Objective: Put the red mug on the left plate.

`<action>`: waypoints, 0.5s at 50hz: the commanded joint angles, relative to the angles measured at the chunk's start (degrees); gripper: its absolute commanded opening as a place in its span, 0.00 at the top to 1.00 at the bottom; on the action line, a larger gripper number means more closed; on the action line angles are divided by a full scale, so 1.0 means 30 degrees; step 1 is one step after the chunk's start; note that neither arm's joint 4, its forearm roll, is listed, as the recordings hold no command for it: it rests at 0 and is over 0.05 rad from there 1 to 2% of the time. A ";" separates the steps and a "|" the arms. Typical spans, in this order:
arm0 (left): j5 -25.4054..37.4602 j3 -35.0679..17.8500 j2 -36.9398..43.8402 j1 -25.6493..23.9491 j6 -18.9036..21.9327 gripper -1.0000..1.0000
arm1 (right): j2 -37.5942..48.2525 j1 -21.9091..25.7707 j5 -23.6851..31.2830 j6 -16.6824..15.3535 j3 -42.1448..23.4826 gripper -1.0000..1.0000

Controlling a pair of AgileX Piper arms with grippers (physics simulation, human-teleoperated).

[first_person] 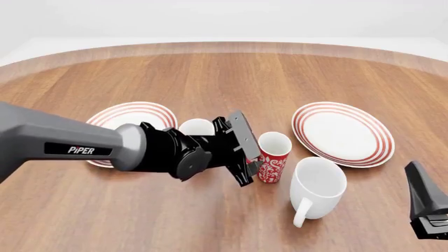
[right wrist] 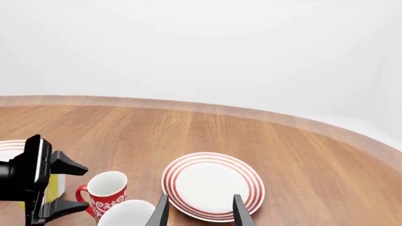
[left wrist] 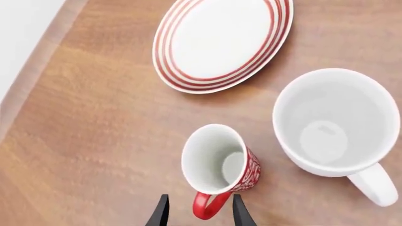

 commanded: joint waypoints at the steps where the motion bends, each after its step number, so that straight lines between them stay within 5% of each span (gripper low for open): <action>1: 0.0436 -0.0396 0.0256 0.0156 -0.0352 0.00 | -0.0011 -0.0019 0.0000 0.0036 -0.0002 0.00; 17: 0.0781 -0.0765 0.0548 0.0032 -0.0774 0.00 | -0.0011 -0.0022 -0.0023 0.0027 -0.0005 0.00; 18: 0.0747 -0.0742 0.0510 0.0015 -0.0774 1.00 | -0.0010 -0.0025 -0.0025 0.0030 -0.0003 0.00; 25: 0.0629 -0.0666 0.0426 0.0066 -0.0640 1.00 | -0.0010 -0.0016 -0.0036 0.0019 -0.0003 0.00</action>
